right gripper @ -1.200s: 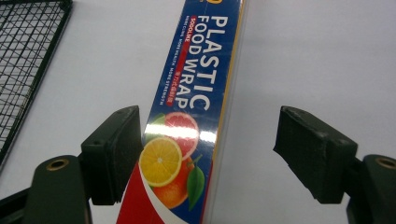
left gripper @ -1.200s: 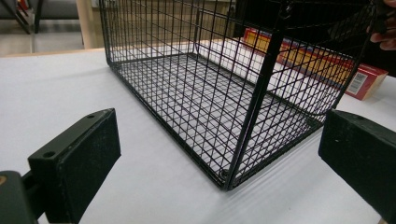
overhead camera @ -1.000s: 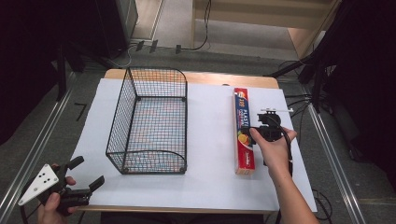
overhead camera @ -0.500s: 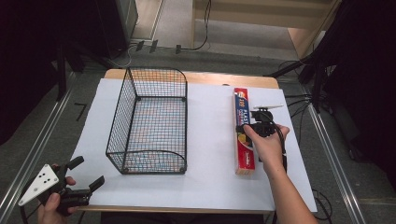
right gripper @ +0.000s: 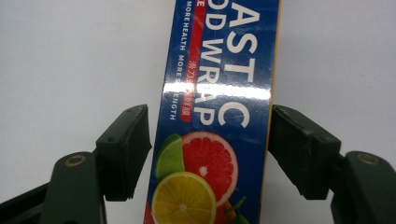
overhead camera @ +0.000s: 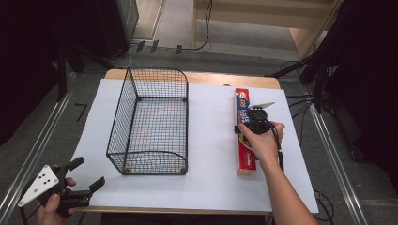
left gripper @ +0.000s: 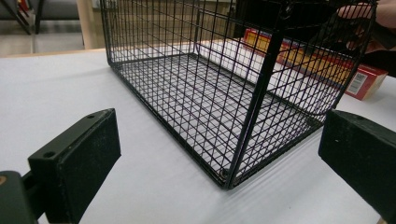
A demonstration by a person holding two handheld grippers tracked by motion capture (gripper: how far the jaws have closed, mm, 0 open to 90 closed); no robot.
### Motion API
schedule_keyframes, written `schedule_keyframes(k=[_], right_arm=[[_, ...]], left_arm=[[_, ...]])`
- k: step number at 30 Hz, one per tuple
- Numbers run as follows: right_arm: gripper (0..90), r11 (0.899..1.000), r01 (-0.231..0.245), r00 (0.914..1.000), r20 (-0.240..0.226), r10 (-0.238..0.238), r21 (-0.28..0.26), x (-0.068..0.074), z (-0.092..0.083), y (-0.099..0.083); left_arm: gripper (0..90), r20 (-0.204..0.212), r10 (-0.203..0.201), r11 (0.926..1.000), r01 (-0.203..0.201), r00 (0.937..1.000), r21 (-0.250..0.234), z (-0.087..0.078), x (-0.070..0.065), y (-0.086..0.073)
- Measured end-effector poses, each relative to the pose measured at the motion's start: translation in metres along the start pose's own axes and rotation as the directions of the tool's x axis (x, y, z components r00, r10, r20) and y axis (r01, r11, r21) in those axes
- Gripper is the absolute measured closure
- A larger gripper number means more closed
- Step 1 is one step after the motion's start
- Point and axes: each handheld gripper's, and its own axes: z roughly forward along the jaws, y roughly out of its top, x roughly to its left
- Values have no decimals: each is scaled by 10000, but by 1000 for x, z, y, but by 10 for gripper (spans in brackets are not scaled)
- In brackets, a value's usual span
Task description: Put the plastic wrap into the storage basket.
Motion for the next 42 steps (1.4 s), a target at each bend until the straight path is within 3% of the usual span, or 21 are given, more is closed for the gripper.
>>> schedule_keyframes(k=[17, 22, 36, 42], right_arm=[[345, 9949, -317, 9966, 791, 241, 961, 7, 18, 6], [359, 9930, -80, 9918, 1274, -72, 1179, 13, 22, 7], [408, 9720, -810, 9834, 1768, 419, 2204, 17, 24, 20], [413, 9706, -787, 9827, 1816, 371, 2275, 18, 24, 22]], left_arm=[[0, 9, 2, 10000, -2, 10000, -5, 0, 0, 0], [0, -8, -17, 10000, 17, 10000, -10, 0, 0, 0], [0, 8, -53, 10000, 53, 10000, -47, 0, 1, 0], [0, 16, -56, 10000, 56, 10000, -17, 0, 1, 0]])
